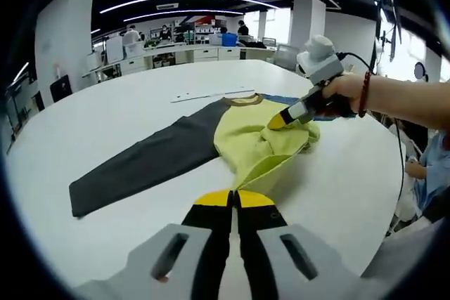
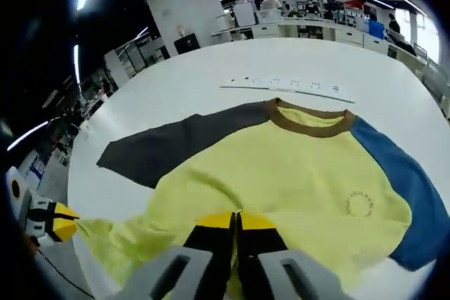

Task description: Fold the garment on the visible template until the final outline fits inside the template.

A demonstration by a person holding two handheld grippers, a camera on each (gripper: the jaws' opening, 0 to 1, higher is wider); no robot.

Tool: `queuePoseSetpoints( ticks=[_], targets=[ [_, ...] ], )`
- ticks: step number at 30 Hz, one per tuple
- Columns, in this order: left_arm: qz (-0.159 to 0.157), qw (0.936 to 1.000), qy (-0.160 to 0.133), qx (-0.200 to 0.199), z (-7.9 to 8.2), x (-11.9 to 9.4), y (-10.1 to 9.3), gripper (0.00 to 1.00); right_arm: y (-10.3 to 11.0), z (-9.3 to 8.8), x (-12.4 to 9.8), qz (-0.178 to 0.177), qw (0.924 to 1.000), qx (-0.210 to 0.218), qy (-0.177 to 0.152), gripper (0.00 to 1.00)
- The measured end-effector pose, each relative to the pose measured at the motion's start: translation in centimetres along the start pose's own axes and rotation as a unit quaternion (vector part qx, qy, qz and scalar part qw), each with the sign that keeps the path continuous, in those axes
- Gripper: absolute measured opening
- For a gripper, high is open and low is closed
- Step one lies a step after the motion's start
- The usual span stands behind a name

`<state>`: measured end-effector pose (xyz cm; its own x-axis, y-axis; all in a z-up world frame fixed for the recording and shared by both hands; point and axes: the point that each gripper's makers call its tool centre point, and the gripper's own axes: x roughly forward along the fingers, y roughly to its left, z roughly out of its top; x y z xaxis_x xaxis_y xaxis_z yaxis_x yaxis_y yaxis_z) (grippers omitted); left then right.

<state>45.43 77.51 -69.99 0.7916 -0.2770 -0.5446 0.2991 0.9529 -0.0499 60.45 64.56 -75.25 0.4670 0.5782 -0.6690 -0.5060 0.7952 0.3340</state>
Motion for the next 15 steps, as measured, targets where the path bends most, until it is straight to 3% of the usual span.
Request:
queuePoseSetpoints(
  ticks=[4, 10, 15],
  targets=[
    [-0.002, 1.0, 0.001, -0.002, 0.0, 0.0, -0.1, 0.0, -0.1, 0.1, -1.6, 0.002, 0.9996, 0.018, -0.023, 0.0],
    [-0.007, 0.9999, 0.007, 0.003, -0.3, -0.3, -0.8, 0.0, 0.1, 0.2, -4.3, 0.008, 0.999, 0.023, -0.037, 0.13],
    [-0.005, 0.9999, 0.013, 0.002, -0.8, -0.7, -1.0, 0.0, 0.0, -0.6, -7.0, -0.003, 0.999, 0.017, -0.042, 0.14]
  ],
)
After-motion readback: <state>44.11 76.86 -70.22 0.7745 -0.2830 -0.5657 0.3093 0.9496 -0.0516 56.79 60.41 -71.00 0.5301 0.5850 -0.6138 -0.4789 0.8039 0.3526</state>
